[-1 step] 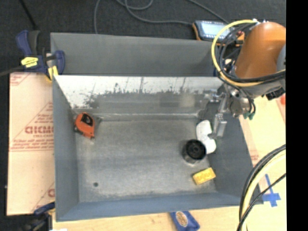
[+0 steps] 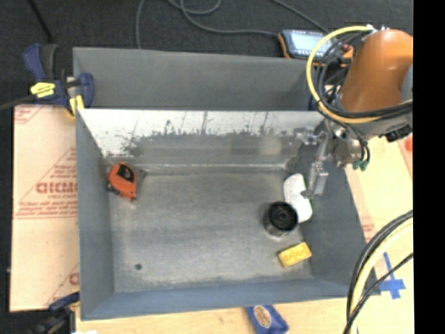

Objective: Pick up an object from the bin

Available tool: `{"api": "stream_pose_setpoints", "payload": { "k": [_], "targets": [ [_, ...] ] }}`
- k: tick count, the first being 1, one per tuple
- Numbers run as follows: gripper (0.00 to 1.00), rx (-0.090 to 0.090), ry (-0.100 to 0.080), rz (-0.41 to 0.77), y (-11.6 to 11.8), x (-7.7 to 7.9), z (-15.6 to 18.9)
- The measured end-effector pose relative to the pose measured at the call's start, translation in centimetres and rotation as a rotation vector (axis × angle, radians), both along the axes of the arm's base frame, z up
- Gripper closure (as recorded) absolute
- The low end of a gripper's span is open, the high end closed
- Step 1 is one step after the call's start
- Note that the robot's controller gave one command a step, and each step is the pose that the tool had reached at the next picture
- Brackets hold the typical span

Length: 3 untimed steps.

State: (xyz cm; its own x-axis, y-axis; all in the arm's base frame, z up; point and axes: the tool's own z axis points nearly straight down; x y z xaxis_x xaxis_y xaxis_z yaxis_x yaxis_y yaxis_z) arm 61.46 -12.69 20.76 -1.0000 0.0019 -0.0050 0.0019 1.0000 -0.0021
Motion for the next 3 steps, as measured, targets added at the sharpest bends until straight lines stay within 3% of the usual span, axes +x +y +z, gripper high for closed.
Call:
{"api": "stream_pose_setpoints", "payload": {
  "k": [1, 2, 3],
  "targets": [
    [0.00, -0.001, -0.003, 0.050, 0.6, -0.8, -3.7],
    [0.00, 0.001, 0.006, 0.116, 1.2, -1.0, -6.5],
    [0.00, 0.002, 0.001, 0.095, 0.2, -1.6, -7.4]
  ]
}}
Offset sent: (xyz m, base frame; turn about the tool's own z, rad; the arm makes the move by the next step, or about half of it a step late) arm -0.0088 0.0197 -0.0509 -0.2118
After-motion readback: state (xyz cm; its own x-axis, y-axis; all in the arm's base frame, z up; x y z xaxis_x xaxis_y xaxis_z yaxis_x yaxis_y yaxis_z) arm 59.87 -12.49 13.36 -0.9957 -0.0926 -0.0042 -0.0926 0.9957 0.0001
